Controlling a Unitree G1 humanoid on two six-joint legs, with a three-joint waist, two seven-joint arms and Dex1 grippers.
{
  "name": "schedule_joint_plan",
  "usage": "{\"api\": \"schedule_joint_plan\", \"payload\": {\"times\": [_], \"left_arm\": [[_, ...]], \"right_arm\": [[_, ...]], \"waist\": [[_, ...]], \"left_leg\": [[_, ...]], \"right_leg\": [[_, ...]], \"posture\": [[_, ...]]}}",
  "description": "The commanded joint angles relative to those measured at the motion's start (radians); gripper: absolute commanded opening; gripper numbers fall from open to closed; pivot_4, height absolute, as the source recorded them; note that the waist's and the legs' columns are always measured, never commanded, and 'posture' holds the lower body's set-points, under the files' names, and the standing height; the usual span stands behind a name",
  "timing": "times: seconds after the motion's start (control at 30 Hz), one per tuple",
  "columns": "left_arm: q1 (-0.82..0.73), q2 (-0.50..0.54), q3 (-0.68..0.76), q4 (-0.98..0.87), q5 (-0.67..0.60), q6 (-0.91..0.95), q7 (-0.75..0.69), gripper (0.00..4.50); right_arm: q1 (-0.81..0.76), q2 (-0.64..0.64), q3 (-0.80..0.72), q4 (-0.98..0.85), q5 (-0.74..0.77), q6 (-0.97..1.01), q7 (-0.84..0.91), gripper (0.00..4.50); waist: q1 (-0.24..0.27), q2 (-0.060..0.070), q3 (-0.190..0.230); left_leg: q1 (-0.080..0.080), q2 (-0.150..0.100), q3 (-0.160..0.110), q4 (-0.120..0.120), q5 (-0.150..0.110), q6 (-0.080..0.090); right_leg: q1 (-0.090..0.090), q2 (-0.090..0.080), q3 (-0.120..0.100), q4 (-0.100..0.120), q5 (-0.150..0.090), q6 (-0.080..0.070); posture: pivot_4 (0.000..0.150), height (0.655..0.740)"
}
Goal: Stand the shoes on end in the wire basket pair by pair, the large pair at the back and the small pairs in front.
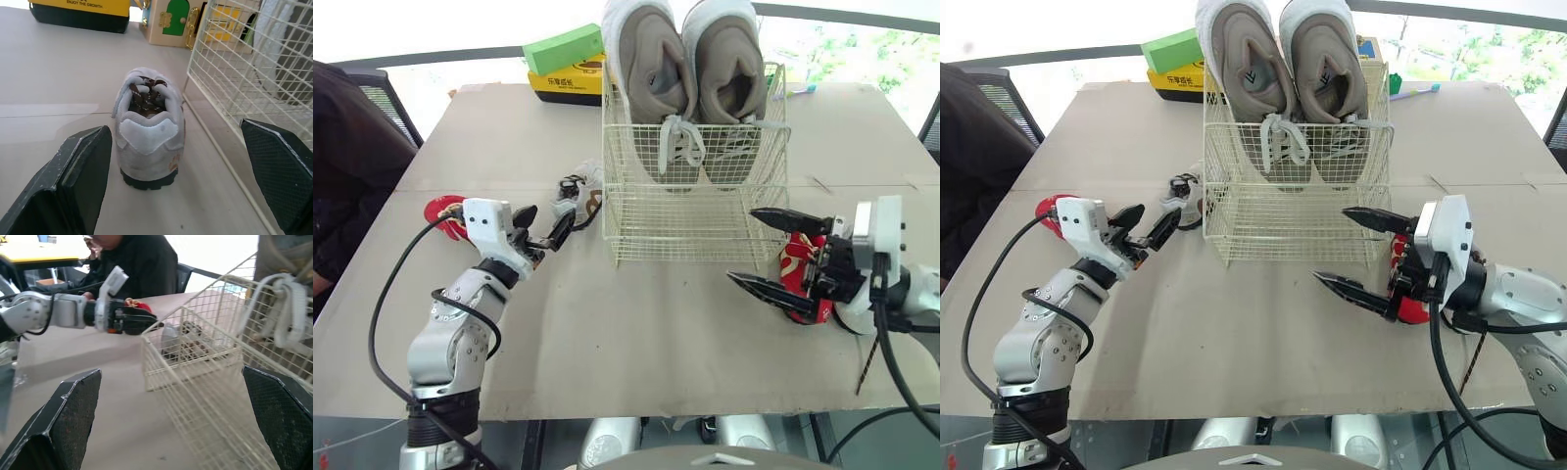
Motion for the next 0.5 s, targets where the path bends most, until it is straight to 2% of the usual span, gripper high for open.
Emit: {"api": "schedule_joint_plan", "payload": {"times": [0.03,0.3,0.33,0.4,0.5], "left_arm": [[-0.046,0.023,0.012,0.022,0.03,0.009,0.008,4.5],[-0.163,0.061,-0.1,0.25,0.15,-0.009,-0.083,4.5],[-0.171,0.059,-0.101,0.273,0.157,-0.012,-0.088,3.98],[-0.18,0.059,-0.107,0.295,0.17,-0.018,-0.104,3.31],[-0.203,0.044,-0.124,0.312,0.176,-0.02,-0.123,1.68]], "right_arm": [[0.007,-0.007,-0.004,-0.037,0.009,-0.022,-0.004,4.46],[0.031,-0.007,0.005,-0.072,0.015,-0.015,-0.041,4.46],[0.035,-0.008,0.002,-0.076,0.018,-0.015,-0.047,4.5],[0.042,-0.009,-0.003,-0.083,0.022,-0.015,-0.055,4.5],[0.054,-0.011,-0.011,-0.085,0.011,-0.025,-0.063,4.5]], "waist": [[0.006,0.0,0.0],[0.008,-0.001,0.0],[0.006,-0.001,0.0],[0.004,-0.002,0.001],[0.007,-0.002,0.001]], "left_leg": [[0.0,0.0,0.0,0.0,0.0,0.0],[-0.001,-0.001,0.001,0.0,0.0,0.0],[-0.001,-0.001,0.001,0.0,0.0,0.0],[-0.001,0.0,0.002,0.0,0.0,0.001],[-0.002,0.0,0.002,0.0,0.0,0.001]], "right_leg": [[0.0,0.0,0.0,0.0,0.0,0.0],[-0.001,0.0,0.001,0.0,0.0,0.0],[-0.001,0.0,0.001,0.0,0.0,0.0],[-0.003,0.0,0.003,0.0,0.0,0.0],[-0.003,-0.001,0.003,0.0,0.0,0.0]], "posture": [[0.15,0.74],[0.15,0.74],[0.15,0.74],[0.15,0.74],[0.15,0.74]]}}
